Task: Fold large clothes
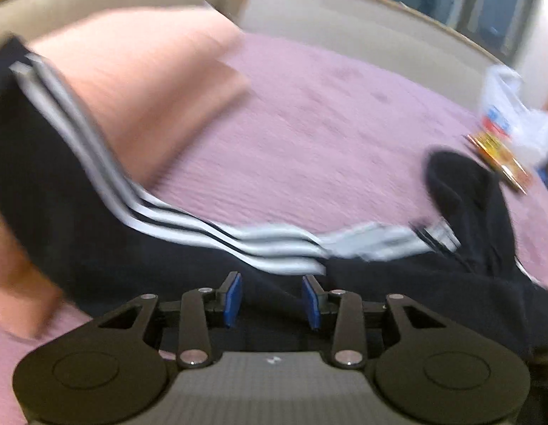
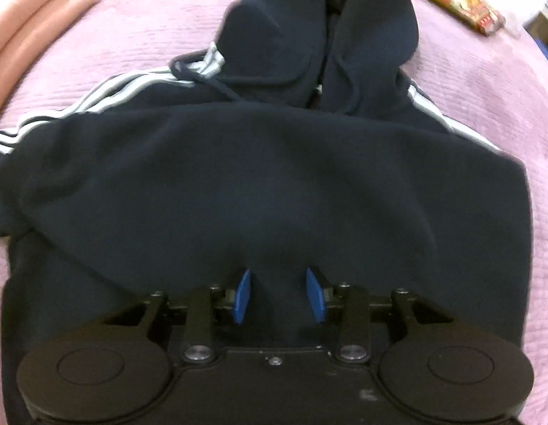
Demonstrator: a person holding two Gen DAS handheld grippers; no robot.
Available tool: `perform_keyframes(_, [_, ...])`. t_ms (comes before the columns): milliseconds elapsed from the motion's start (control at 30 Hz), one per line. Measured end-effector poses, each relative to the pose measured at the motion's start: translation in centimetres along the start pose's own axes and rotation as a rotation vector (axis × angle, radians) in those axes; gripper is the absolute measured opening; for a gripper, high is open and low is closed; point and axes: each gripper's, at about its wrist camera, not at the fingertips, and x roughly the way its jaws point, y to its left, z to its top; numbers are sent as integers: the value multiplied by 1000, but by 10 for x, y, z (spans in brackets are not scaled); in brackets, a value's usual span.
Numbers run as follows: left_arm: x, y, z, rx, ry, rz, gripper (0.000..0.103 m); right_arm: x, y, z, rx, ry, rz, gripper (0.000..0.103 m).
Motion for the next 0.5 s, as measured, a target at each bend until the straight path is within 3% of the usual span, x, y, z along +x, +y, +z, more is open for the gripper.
perform_keyframes(67, [-14, 25, 13, -69, -65, 69, 43, 1, -3, 6, 23, 22, 7, 50])
perform_keyframes(133, [-30, 53, 28, -146, -130, 168, 57, 3, -9, 10, 40, 39, 19, 49])
perform_keyframes(300, [-70, 116, 60, -310, -326, 419, 77, 2, -7, 12, 28, 60, 24, 51])
perform_keyframes(400, [-66, 142, 75, -322, -351, 487, 80, 6, -3, 15, 43, 54, 25, 56])
perform_keyframes(500, [-46, 160, 83, -328, -314, 474, 80, 4, -1, 11, 44, 40, 25, 59])
